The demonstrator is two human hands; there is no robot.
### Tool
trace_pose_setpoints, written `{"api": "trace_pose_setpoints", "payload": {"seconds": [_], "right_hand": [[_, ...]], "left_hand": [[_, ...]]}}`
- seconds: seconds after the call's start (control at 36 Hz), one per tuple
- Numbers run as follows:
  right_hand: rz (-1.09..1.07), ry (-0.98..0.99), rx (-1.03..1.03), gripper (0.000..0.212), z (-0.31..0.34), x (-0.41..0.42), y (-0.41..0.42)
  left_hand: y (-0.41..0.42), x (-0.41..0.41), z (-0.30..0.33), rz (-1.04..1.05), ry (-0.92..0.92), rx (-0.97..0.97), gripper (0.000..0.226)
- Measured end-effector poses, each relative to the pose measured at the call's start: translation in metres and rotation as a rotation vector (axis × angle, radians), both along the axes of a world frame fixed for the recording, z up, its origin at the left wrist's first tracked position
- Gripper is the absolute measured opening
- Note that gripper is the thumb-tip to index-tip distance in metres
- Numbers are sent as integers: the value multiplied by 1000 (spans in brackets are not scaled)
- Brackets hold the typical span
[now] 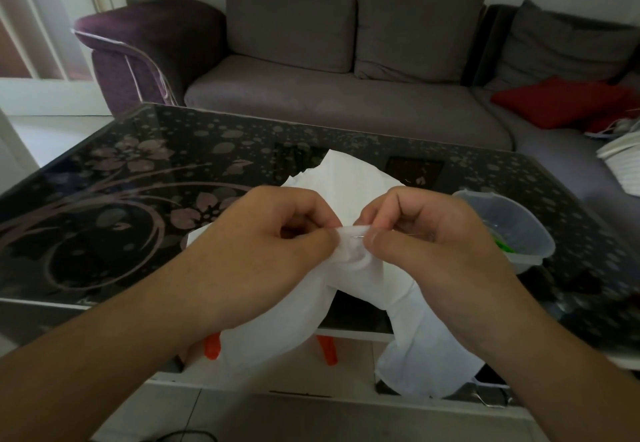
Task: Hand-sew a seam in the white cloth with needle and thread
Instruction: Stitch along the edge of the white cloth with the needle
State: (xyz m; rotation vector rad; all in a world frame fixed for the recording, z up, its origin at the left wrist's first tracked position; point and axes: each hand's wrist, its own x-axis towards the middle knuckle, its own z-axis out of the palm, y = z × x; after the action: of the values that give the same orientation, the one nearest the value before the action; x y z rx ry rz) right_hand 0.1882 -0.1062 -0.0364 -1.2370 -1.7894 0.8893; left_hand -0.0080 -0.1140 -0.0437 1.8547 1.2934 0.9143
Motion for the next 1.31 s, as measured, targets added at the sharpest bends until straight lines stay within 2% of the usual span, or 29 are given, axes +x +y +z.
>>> {"api": "trace_pose_setpoints", "payload": {"seconds": [0.33,0.81,1.31], "right_hand": [[-32,-74,75,20,-2,-1,0],[-86,-157,178,20,-7,-7,-3],[-70,35,47,19,-4,-4,-1]], "left_hand": [[-1,2,1,6,12,-9,15],[-2,2,2,2,-1,10,13],[-3,2,6,14,15,8,15]]}}
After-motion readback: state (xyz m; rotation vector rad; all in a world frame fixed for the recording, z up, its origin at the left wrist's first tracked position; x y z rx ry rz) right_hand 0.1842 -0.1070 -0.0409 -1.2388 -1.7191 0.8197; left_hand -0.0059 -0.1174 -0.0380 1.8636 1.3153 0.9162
